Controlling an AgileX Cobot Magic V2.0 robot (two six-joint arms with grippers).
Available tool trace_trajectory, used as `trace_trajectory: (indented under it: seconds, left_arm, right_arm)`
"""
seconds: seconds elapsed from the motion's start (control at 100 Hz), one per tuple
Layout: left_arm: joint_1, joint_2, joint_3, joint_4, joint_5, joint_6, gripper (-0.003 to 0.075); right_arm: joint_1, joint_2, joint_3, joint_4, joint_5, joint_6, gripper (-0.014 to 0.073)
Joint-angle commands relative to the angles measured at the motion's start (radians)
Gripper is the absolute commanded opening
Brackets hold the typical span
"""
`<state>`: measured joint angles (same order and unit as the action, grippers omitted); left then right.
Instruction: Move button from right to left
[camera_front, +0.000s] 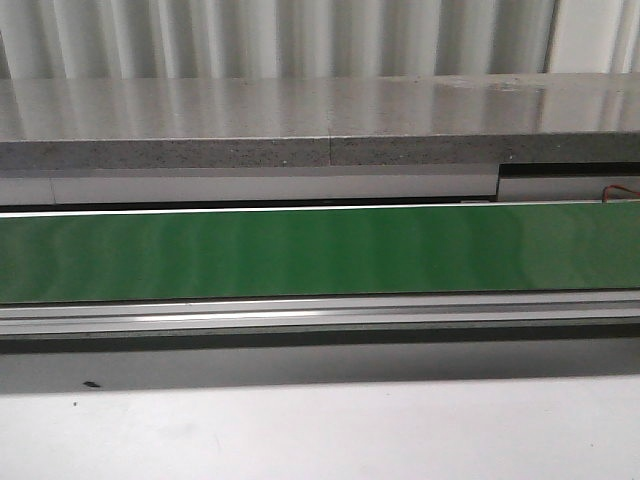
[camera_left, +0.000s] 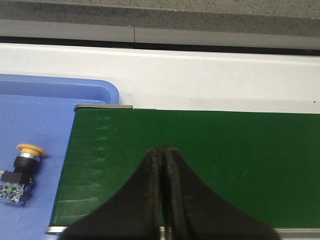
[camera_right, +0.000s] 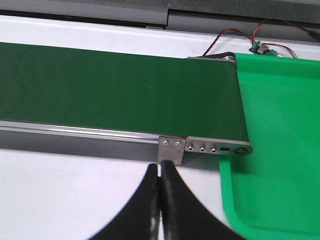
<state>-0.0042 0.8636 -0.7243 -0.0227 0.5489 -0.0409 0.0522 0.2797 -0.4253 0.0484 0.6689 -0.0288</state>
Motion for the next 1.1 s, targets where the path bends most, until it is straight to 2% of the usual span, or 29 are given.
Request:
trace_trajectory:
  seconds: [0.0, 0.37, 0.7, 0.83, 0.99, 1.09]
  left_arm:
    - [-0.01, -0.081, 0.03, -0.017, -0.108, -0.007, -0.0021]
    - [-0.01, -0.402, 0.185, 0.023, -0.158, 0.004, -0.002]
    - [-0.01, -0.557, 0.295, 0.023, -0.17, 0.004, -0.0021]
    - [-0.01, -0.589, 0.366, 0.023, -0.245, 0.004, -0.0021]
    - [-0.018, -0.655, 0.479, 0.059, -0.427, 0.004, -0.0021]
    - [-0.022, -0.727, 0.552, 0.061, -0.47, 0.004, -0.0021]
  right_arm:
    - [0.004, 0.006, -0.025, -0.001, -0.075, -0.006, -0.0068]
    - [0.004, 0.006, -0.025, -0.001, -0.075, -0.006, -0.0068]
    - [0.004, 0.006, -0.025, -0.001, -0.075, -0.006, -0.0068]
    - [0.004, 0.006, -0.025, -0.001, -0.075, -0.006, -0.0068]
    - [0.004, 0.006, -0.025, -0.001, -0.075, -0.006, -0.0068]
    - [0.004, 0.006, -0.025, -0.001, -0.075, -0.006, -0.0068]
